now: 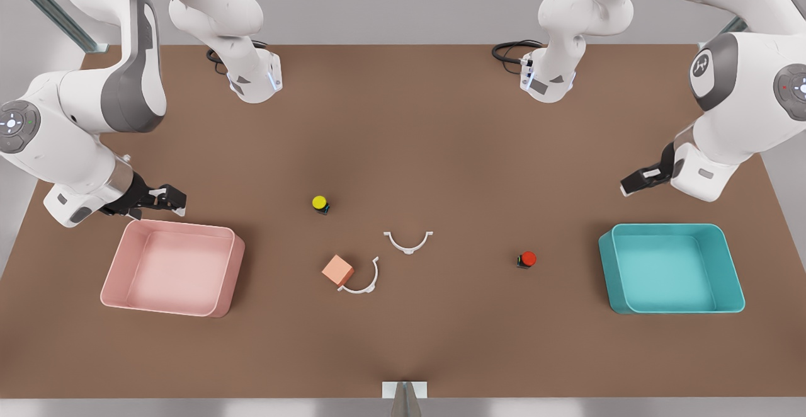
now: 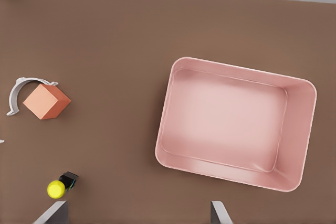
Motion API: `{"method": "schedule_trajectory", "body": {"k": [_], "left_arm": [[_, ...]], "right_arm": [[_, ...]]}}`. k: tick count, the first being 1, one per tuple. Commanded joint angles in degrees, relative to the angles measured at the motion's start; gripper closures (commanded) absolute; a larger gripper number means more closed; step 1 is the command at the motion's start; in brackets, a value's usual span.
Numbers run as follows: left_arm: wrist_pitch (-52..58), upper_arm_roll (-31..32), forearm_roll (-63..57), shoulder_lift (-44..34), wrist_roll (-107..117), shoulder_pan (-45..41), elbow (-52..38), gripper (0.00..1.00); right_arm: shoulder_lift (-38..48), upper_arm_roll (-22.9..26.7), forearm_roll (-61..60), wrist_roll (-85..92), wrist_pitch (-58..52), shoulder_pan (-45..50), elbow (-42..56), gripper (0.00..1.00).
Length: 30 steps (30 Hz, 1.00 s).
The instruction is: Place the red button in the blue storage box with the left arm, and place the yellow button in the pink storage box with the right arm
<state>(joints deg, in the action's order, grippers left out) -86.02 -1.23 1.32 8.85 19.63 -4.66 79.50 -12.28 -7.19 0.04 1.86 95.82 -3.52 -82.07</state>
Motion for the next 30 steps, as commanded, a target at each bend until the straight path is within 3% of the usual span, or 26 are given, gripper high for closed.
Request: {"method": "schedule_trajectory", "body": {"k": [1, 5, 8, 10, 12, 18, 30], "left_arm": [[-0.11, 0.0, 0.0, 0.03, -20.69, 0.0, -0.04, 0.0], [-0.2, 0.0, -0.09, 4.77, -20.69, -8.25, -0.04, 0.0], [-17.13, 0.0, 0.08, 11.02, -25.08, -13.71, 4.51, 0.0], [-27.69, 0.0, 0.08, 12.59, -25.17, -13.71, 10.15, 0.0], [-32.62, 0.0, 0.0, 17.07, -25.08, -13.71, 10.24, 0.0], [-49.15, -0.26, -0.18, 19.72, -25.61, -12.13, 21.31, 0.01], [-51.62, -0.26, -0.18, 28.77, -27.54, -10.54, 19.12, 0.02]], "right_arm": [[0.06, -0.01, -0.04, -0.01, -0.02, 0.0, -0.02, 0.0], [-2.13, -2.46, -0.13, -2.11, 1.9, 1.06, -0.81, 0.0], [-3.19, -11.52, 0.83, -15.64, 14.02, 1.14, -12.22, 0.0], [-3.1, -14.42, 1.63, -22.06, 16.24, 1.23, -16.8, 0.0], [-2.4, -17.5, 1.63, -26.8, 17.2, 1.06, -20.41, 0.0], [-6.7, -20.14, 1.54, -31.21, 23.62, 2.99, -22.87, 0.0], [-10.92, -20.67, 1.19, -33.76, 25.82, 6.07, -26.74, 0.0]]}}
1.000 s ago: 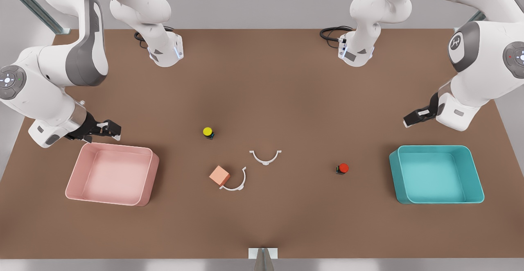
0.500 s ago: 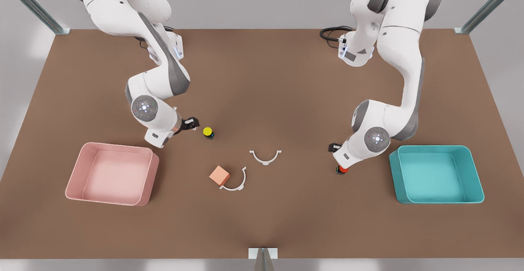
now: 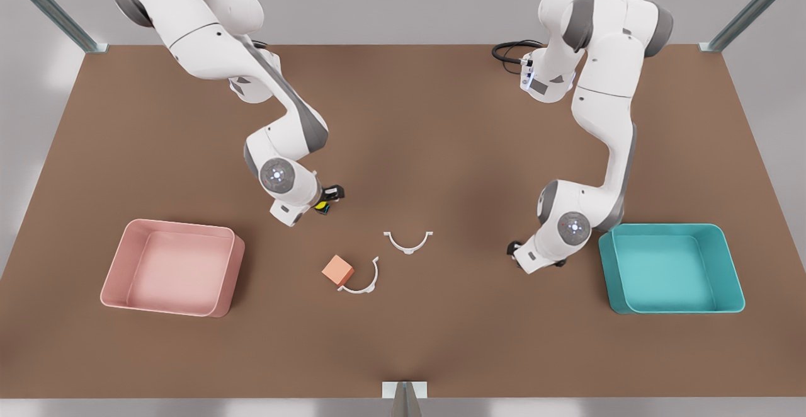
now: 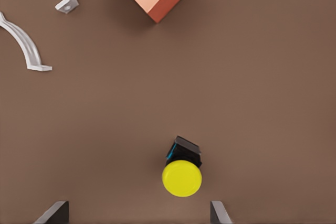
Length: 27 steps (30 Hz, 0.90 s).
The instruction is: Place the red button in the blue storage box with the left arm, and place the yellow button in the pink storage box with the right arm
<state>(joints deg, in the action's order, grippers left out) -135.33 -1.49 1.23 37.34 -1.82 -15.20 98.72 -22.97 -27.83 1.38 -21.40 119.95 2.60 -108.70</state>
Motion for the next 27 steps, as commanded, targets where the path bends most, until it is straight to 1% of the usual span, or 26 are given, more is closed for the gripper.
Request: {"method": "schedule_trajectory", "body": {"k": [1, 3, 4, 6, 8, 11, 12, 15, 21, 24, 27], "left_arm": [[-2.31, 0.0, -0.09, 0.8, -6.09, -0.01, -0.37, 0.07], [-2.31, 0.0, -0.18, 2.12, -6.09, -0.01, -0.98, 0.07], [-2.31, 0.0, -0.18, 2.21, -6.09, -0.01, -0.98, 0.11], [-2.31, 0.0, -0.18, 2.73, -6.09, -0.01, -1.25, 0.15], [-2.31, 0.0, -0.18, 2.91, -6.09, -0.01, -1.34, 0.22], [-2.31, 0.0, -0.18, 2.91, -6.09, -0.01, -1.42, 0.29], [-2.31, 0.0, -0.18, 2.91, -6.09, -0.01, -1.42, 0.3], [-2.31, 0.0, -0.18, 2.91, -6.09, -0.01, -1.69, 0.38], [-2.13, 0.0, -0.09, 2.65, -5.83, -0.09, -2.21, 0.44], [-1.96, 0.0, -0.09, 2.38, -5.74, -0.01, -2.48, 0.44], [-0.29, -0.26, -0.09, 0.28, -5.83, 0.08, -2.39, 0.44]], "right_arm": [[-0.23, -0.03, -0.15, -10.5, 2.48, -0.05, -1.25, 0.0], [-0.32, 0.05, -0.15, -10.5, 3.01, -0.23, -2.22, 0.0], [-0.23, 0.05, -0.07, -10.24, 5.38, -0.67, -4.41, 0.0], [-0.14, -0.03, -0.07, -10.32, 6.61, -0.58, -5.47, 0.0], [-1.11, 0.14, 0.11, -9.71, 8.1, -0.93, -4.59, 0.0], [-3.3, 0.23, 0.29, -9.71, 9.25, -0.67, -2.83, 0.0], [-3.92, 0.23, 0.29, -9.8, 9.33, -0.58, -2.66, 0.0], [-4.98, 0.14, 0.29, -10.15, 10.74, 0.03, -4.06, 0.0], [-4.54, 0.05, 0.29, -9.8, 10.57, -0.58, -6.44, 0.0], [-4.71, 0.4, 3.62, -9.8, 10.83, -0.67, -6.26, 0.0], [-4.98, 0.67, 5.56, -9.8, 11.88, -0.76, -6.17, 0.0]]}}
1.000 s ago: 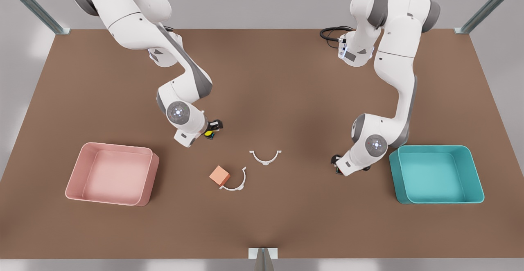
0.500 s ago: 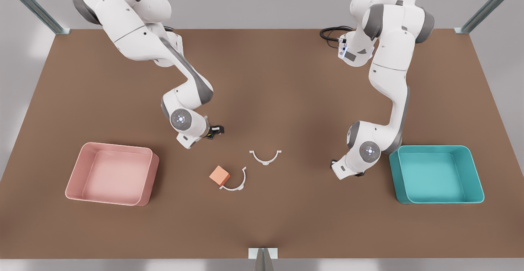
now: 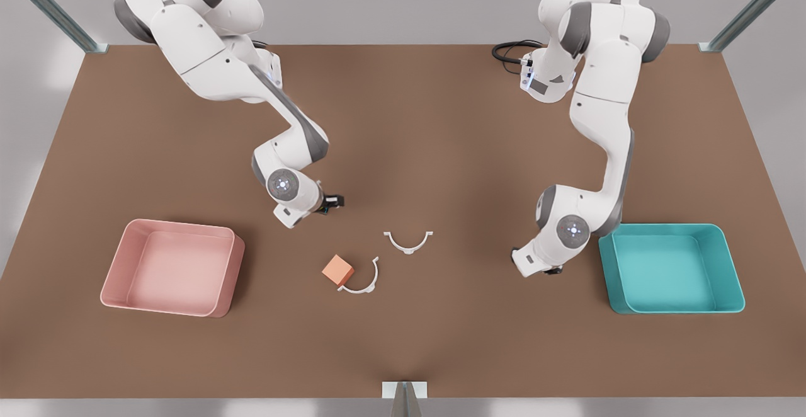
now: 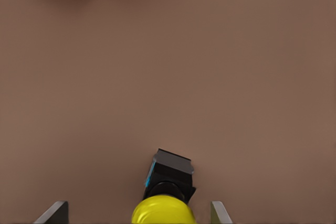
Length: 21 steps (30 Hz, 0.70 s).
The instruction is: Place the red button in the blue storage box with the left arm, and place the yellow button in the pink storage box with the right arm
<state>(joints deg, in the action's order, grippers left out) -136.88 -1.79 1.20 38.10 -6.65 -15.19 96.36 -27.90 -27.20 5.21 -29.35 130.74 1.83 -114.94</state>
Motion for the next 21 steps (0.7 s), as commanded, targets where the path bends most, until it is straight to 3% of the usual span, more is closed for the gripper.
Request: {"method": "schedule_trajectory", "body": {"k": [1, 7, 11, 15, 18, 20, 21], "left_arm": [[2.49, -0.4, -0.06, -1.35, -1.08, 0.07, -0.04, 0.45], [8.12, -2.25, -0.06, -6.8, -3.8, 1.3, 0.14, 0.47], [13.3, -8.22, 0.11, -9.88, -14.17, 1.39, 0.05, 0.47], [15.15, -10.07, 0.38, -11.47, -30.61, 9.38, -0.39, 0.46], [15.07, -9.98, 0.64, -11.29, -40.46, 15.09, -1.0, 0.46], [15.07, -10.07, 2.31, -10.85, -45.91, 17.91, -1.18, 0.46], [14.98, -10.07, 2.58, -10.32, -48.28, 18.88, -1.18, 0.46]], "right_arm": [[0.13, 0.04, 1.74, -1.86, 0.83, -0.16, -0.28, 0.0], [3.12, -1.19, 1.74, -1.94, 1.36, -1.13, -4.5, 0.0], [1.28, -1.11, 1.83, -1.77, 5.48, -1.04, -5.03, 0.0], [-1.63, -0.75, 4.2, -1.94, 9.27, -1.22, -4.68, 0.0], [-2.33, -0.49, 4.29, -1.94, 11.11, -1.31, -4.77, 0.12], [-2.51, -0.58, 4.29, -1.94, 11.11, -1.31, -4.94, 0.31], [-2.59, -0.49, 4.29, -1.94, 11.11, -1.31, -4.94, 0.35]]}}
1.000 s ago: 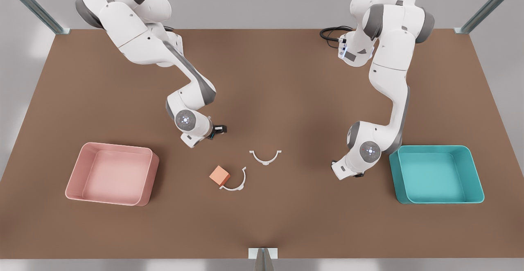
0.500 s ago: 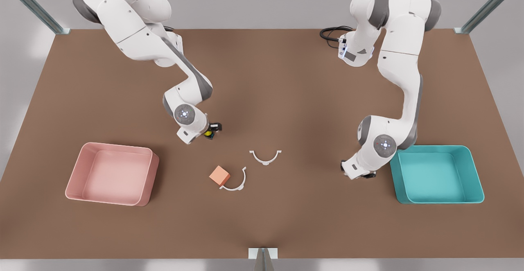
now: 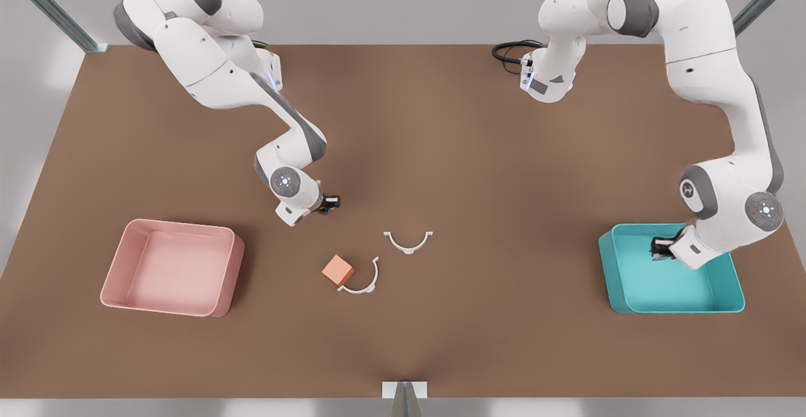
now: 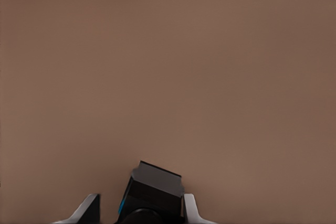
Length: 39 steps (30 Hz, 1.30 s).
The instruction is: Place the red button in the blue storage box with the left arm, and place the yellow button in the pink storage box with the right arm
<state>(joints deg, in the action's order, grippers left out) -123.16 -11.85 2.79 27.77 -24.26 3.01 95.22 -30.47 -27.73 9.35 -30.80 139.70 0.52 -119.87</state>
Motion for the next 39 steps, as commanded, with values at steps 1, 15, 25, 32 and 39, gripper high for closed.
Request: {"method": "schedule_trajectory", "body": {"k": [1, 15, 25, 32, 39], "left_arm": [[1.08, -0.01, 0.99, 1.23, -31.11, 1.39, -0.13, 0.46], [-8.06, 0.16, 3.45, 13.62, -31.55, 2.44, -2.94, 0.0], [5.98, 1.92, 7.76, 0.01, -2.11, -4.49, -6.45, 0.0], [31.75, 3.24, 1.87, -14.33, 19.69, -12.15, -15.86, 0.0], [32.37, 3.24, 1.87, -14.15, 19.17, -12.15, -15.95, 0.0]], "right_arm": [[-0.03, -0.04, 0.15, -0.48, 2.07, 0.01, -0.01, 0.42], [3.75, -0.66, 0.15, 4.87, -9.44, -5.52, 7.98, 0.58], [-4.07, 7.16, 2.43, 26.41, -28.69, -8.51, 37.08, 0.57], [-6.01, 7.08, 3.84, 36.25, -27.73, -16.69, 34.0, 0.57], [-6.97, 7.08, 3.84, 36.08, -26.23, -18.1, 31.63, 0.02]]}}
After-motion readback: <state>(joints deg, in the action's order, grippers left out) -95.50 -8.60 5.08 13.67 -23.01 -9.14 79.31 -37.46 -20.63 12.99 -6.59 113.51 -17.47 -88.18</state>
